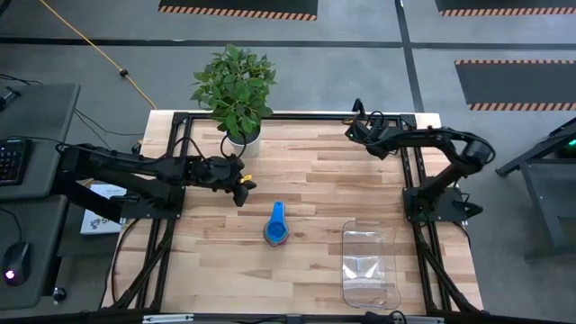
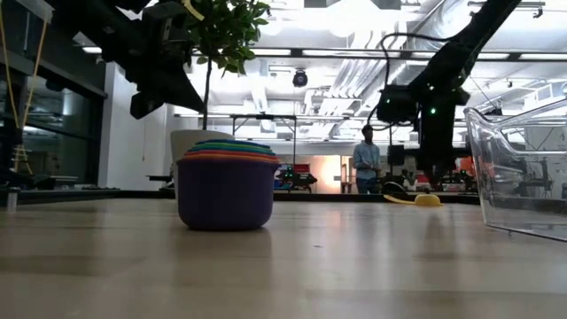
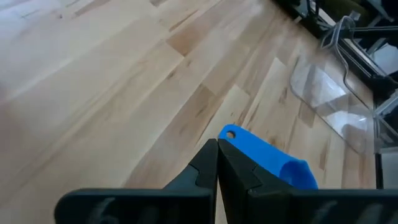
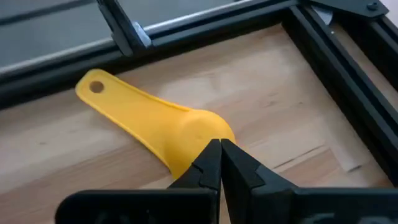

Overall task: Nest measuring cups in basket
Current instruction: Stack the yellow measuring cup on top of the blue measuring cup

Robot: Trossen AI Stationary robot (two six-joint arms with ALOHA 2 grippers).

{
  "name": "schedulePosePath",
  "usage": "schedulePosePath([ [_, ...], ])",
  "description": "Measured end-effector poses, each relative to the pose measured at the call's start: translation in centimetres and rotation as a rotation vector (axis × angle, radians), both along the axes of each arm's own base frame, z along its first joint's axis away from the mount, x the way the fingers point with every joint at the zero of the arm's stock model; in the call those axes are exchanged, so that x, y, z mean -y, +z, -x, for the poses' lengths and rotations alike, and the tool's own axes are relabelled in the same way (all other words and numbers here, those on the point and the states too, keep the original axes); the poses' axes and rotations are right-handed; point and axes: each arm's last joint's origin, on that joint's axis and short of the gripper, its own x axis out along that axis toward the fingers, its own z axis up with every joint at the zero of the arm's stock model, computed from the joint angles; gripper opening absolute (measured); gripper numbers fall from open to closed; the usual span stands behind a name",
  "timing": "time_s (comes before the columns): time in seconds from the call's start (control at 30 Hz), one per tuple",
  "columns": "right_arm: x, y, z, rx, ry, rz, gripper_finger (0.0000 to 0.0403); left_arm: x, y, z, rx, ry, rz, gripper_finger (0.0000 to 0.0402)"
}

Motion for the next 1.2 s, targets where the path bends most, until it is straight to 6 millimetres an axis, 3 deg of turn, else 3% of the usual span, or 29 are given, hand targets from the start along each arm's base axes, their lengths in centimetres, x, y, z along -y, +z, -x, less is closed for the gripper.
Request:
schedulePosePath([
  [0.17,0.5,-1.0,-0.5,-0.045,0.014,-0.032,0.0000,0.0,0.0,0.0,0.003,0.005,0.007,0.0000],
  [0.37,-0.1,-1.9,-1.2,-0.055,0.150,-0.152,0.0000,0.0,0.0,0.0,0.002,0.004,0.007,0.0000],
  [0.53,-3.0,-1.8,-3.8,0.027,0.354,-0.205,0.0000,0.0,0.0,0.0,-0.001,-0.016,-0.018,0.0000],
  [0.63,-5.7,-1.8,-5.4,0.040,0.506,-0.240,0.0000,0.0,0.0,0.0,-0.003,-0.028,-0.034,0.0000],
  [0.77,-9.6,-1.5,-6.6,0.075,0.578,-0.243,0.0000,0.0,0.0,0.0,-0.003,-0.031,-0.037,0.0000],
  [0.83,-10.4,-1.1,-6.6,0.078,0.579,-0.223,0.0000,0.0,0.0,0.0,-0.002,-0.041,-0.051,0.0000],
  [0.97,-8.4,0.0,-5.2,0.061,0.421,-0.138,0.0000,0.0,0.1,0.0,-0.002,-0.051,-0.064,0.0000],
  [1.2,-2.5,1.5,-2.3,0.113,0.073,0.057,0.0000,0.0,0.1,0.0,-0.001,-0.042,-0.056,0.0000],
])
